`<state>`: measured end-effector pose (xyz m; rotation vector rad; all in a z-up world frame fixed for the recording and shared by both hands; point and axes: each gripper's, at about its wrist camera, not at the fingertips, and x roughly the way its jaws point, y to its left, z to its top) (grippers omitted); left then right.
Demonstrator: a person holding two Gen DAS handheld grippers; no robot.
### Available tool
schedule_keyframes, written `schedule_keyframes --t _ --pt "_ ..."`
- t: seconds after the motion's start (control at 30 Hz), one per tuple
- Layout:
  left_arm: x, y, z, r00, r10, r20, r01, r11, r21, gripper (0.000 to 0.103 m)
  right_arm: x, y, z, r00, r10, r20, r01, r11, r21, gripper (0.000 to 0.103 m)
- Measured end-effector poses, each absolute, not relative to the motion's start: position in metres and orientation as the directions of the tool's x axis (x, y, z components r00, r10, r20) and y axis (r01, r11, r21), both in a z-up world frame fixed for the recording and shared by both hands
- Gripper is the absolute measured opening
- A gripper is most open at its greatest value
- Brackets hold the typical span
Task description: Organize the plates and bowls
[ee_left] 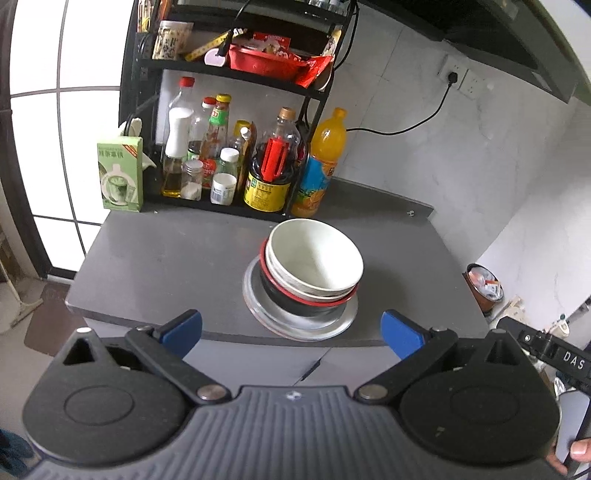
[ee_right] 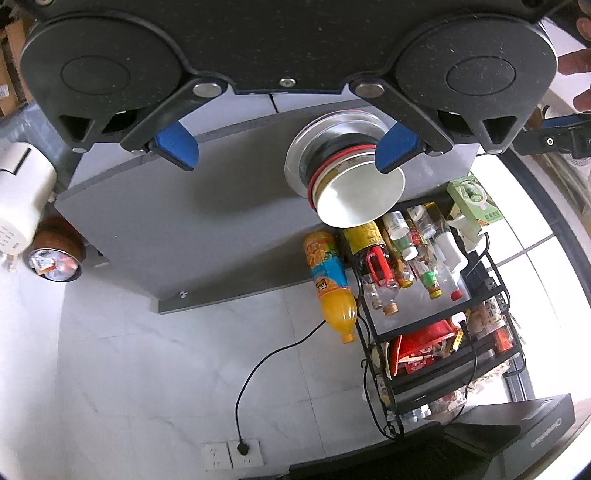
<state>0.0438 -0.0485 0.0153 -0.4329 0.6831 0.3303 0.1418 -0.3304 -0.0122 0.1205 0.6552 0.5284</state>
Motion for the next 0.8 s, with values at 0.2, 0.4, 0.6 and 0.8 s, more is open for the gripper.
schedule_keyframes --t 0.2,0.4,0.6,0.8 --pt "0.015 -0.025 0.024 0.745 0.134 -0.654 -0.381 0.89 -0.252 0.102 0.103 -0.307 -0.004 0.7 0.454 -0.55 -0.389 0.89 0.24 0.103" --pt "-0.006 -0.007 0.028 0.749 0.116 -0.653 -0.336 0.915 -0.222 0.102 0.067 -0.291 0.001 0.719 0.429 -0.546 -0.36 0.903 0.234 0.103" --pt "-0.024 0.004 0.029 0.751 0.105 -0.651 -0.309 0.928 -0.206 0.102 0.042 -0.274 0.006 0.722 0.407 -0.559 -0.352 0.912 0.211 0.103" --pt "-0.039 0.009 0.032 0.758 0.097 -0.645 -0.274 0.945 -0.18 0.102 0.022 -0.259 0.009 0.718 0.407 -0.565 -0.355 0.912 0.206 0.103"
